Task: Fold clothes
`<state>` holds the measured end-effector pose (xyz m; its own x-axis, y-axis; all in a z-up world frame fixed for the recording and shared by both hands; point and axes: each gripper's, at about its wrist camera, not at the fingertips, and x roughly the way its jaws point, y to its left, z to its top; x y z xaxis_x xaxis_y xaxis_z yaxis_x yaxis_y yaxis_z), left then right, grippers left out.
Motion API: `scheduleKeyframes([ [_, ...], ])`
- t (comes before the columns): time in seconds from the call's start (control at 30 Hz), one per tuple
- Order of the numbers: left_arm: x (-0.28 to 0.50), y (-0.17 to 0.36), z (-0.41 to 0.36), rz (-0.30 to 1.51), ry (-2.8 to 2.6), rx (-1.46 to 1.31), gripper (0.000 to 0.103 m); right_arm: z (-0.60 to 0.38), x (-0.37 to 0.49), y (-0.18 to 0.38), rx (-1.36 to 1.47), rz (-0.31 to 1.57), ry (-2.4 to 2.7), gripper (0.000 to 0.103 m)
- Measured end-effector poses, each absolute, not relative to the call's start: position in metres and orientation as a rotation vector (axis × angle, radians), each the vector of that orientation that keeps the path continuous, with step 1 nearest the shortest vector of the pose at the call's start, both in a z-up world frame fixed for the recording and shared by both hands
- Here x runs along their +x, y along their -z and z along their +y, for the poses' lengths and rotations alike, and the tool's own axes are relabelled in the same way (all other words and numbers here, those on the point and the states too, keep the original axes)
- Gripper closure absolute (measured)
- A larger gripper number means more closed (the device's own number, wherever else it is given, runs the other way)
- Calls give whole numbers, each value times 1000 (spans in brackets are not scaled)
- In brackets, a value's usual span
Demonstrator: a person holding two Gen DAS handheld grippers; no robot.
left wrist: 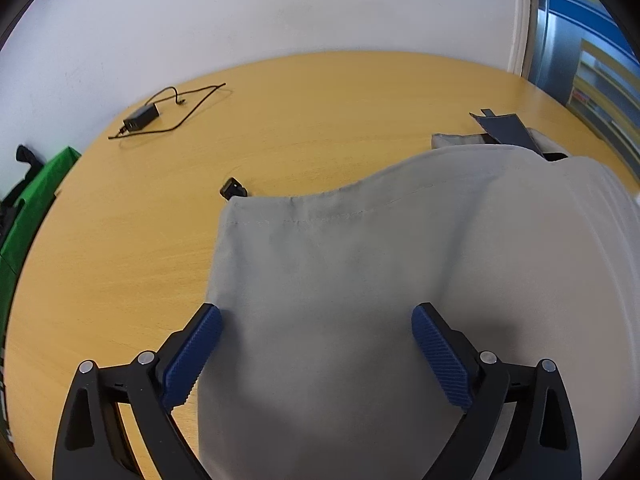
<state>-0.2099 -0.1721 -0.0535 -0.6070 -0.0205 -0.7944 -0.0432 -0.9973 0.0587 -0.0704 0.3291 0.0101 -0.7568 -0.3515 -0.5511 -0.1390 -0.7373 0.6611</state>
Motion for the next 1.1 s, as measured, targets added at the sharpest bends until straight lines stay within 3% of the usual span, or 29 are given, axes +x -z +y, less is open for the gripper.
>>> scheduleKeyframes([
  [0.17, -210, 55, -170, 83, -2796, -1381, 3, 323, -83, -9, 1024, -1078, 2774, 27],
  [0.27, -210, 56, -169, 66, -2793, -1377, 3, 326, -93, -7, 1079, -1067, 2814, 64],
  [0.3, -210, 56, -169, 60, -2791, -1376, 3, 330, -96, -4, 1074, -1099, 2781, 82],
  [0.4, -205, 54, -163, 97, -2747, -1371, 3, 331, -97, -7, 1008, -1119, 2715, 93],
  [0.57, -182, 48, -132, 319, -2564, -1339, 2, 353, -66, -35, 945, -1052, 2785, 94],
  [0.8, -150, 59, -51, 392, -2404, -1174, 1, 414, -11, -83, 851, -990, 2968, 94],
  [0.93, -145, 60, -25, 389, -2368, -1168, 1, 374, -6, -142, 611, -766, 2966, 94],
  [1.1, -148, 61, -20, 389, -2369, -1167, 0, 231, 23, -205, 362, -364, 2606, 94],
])
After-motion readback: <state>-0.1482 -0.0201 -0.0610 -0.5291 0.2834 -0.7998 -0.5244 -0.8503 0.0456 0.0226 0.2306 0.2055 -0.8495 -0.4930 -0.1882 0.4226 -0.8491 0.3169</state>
